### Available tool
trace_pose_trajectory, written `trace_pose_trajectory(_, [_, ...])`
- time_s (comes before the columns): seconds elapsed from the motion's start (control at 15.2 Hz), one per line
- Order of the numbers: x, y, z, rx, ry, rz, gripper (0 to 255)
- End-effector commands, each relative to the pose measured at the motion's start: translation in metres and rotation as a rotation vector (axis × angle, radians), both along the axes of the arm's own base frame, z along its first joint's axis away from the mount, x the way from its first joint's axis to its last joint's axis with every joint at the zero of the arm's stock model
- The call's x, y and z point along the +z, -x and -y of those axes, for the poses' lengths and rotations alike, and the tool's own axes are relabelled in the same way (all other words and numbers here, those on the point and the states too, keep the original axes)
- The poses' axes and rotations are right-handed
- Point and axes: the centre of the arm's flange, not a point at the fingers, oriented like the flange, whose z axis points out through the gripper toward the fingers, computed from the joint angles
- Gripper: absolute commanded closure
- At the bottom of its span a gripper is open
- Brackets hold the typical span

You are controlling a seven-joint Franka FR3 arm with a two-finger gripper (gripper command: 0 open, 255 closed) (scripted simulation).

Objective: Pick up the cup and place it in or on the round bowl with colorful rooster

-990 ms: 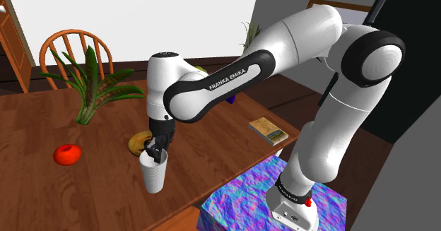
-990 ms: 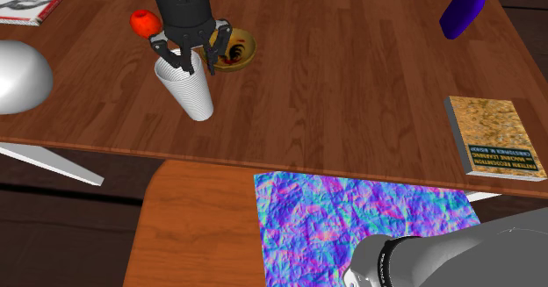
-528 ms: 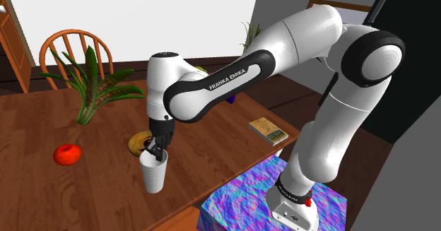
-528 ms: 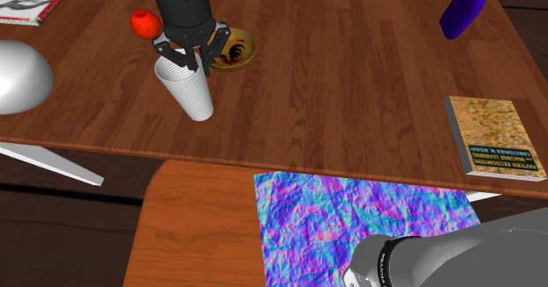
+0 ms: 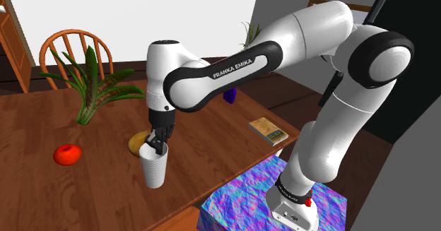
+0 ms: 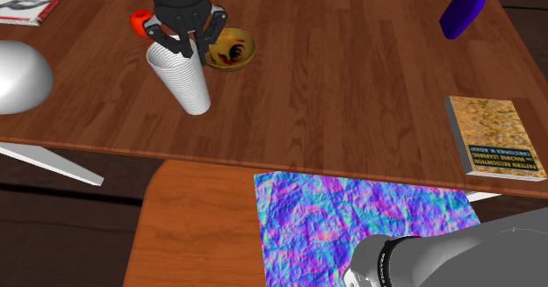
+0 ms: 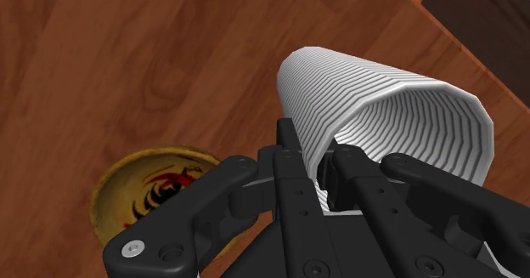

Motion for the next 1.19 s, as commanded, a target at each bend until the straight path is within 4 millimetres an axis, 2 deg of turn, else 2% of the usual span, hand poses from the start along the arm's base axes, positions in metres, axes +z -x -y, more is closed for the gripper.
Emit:
trace_pose_trajectory(0.0, [0.011,0.0,0.0,0.0,0.0,0.0,255])
trace_pose_trajectory(0.99, [0.09,0.0,0.0,0.0,0.0,0.0,255])
trace_pose_trajectory(1.12, [0.097,-0.023,0.011,0.0,0.0,0.0,255])
